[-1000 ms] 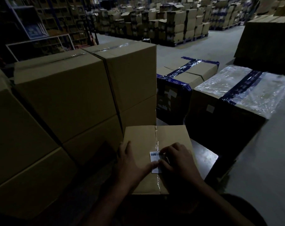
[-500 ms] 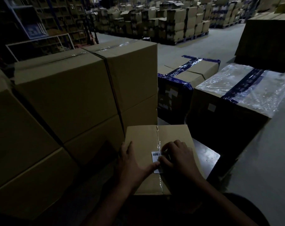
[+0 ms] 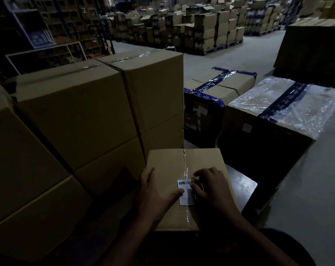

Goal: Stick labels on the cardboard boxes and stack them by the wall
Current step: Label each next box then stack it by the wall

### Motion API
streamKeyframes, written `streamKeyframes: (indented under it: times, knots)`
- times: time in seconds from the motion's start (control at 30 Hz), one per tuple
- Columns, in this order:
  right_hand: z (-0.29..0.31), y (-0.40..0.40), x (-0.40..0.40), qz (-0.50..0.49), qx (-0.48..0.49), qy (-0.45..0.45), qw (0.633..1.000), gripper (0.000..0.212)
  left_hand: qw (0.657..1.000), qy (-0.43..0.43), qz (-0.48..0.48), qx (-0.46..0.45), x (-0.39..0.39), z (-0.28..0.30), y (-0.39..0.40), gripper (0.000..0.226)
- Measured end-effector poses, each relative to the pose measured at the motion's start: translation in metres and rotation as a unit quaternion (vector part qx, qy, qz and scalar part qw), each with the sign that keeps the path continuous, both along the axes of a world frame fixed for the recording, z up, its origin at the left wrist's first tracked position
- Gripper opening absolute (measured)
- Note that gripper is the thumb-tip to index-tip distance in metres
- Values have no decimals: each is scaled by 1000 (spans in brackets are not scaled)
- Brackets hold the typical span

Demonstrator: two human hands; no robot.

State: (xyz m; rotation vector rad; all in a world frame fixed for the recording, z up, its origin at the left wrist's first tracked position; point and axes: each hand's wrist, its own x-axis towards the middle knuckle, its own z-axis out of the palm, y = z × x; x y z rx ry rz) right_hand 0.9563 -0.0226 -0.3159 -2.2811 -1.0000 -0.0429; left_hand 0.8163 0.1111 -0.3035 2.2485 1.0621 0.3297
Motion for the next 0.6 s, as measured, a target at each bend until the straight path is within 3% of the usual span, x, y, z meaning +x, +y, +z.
streamKeyframes:
  times: [0.13,0.27,0.4,0.6]
  knots:
    - [-7,-21,-39,-88,3,-55,995,36,1000,-24,6,-15,3,-7,7,96]
    - [-7,-27,-58,-104,-6,-102,989,32,998,-47,29,-44,3,-9,9,85]
    - [-2,-29,-26,-51,-18,-122,991,21,995,-46,66,-62,-3,-12,-11,84]
    - [13,-44,41,64,-25,-104,992,32,997,-28,24,-61,-17,-12,-35,89]
